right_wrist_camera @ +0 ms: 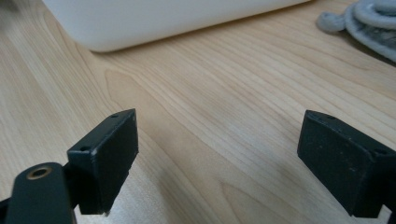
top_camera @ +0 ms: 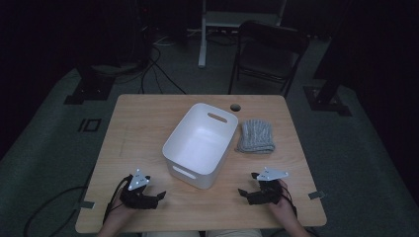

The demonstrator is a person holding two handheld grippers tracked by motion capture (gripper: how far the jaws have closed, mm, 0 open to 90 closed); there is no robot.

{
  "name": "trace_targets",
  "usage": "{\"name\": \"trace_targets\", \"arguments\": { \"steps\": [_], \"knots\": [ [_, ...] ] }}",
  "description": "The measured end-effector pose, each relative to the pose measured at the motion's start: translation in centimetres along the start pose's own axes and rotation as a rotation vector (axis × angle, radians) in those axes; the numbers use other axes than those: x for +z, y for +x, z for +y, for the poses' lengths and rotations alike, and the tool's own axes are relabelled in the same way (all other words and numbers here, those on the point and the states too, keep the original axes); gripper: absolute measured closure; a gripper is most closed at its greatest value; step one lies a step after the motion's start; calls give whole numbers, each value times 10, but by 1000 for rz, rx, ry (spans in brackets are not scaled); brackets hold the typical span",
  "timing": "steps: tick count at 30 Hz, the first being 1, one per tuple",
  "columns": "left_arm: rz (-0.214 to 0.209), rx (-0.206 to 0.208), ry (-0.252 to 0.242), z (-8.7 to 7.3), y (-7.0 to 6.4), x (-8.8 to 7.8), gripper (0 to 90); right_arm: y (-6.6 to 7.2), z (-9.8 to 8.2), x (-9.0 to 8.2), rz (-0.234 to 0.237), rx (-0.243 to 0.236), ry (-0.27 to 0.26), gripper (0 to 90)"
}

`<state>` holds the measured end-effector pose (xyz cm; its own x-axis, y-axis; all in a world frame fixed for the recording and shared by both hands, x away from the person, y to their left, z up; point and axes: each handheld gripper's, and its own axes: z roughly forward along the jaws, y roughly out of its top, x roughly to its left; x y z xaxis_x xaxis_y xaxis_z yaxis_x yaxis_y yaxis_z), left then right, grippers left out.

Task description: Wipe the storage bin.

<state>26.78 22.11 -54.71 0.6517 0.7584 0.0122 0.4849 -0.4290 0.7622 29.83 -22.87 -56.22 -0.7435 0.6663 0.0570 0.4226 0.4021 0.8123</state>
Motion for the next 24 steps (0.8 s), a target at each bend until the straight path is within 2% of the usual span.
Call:
{"name": "trace_targets", "arguments": {
  "steps": [3, 7, 8, 10, 12, 16, 24],
  "knots": [
    [0, -1, 10, -1, 1, 2, 142, 1, 0, 3, 3, -7, 12, 124],
    [1, 0, 31, -5, 2, 6, 142, 4, 1, 7, 4, -38, 57, 130],
    [21, 15, 37, -6, 1, 9, 142, 4, 1, 8, 3, -40, 79, 126],
    [31, 29, 58, -6, -1, 11, 142, 6, 1, 10, -16, -61, 92, 126],
    [37, 26, 56, -6, -1, 12, 139, 9, 2, 12, -38, -84, 102, 118],
    [56, 6, 46, -6, -2, 13, 136, 10, 2, 13, -60, -65, 100, 119],
    [72, -9, 47, -6, -3, 14, 136, 9, 2, 12, -107, -20, 95, 120]
  ]
}}
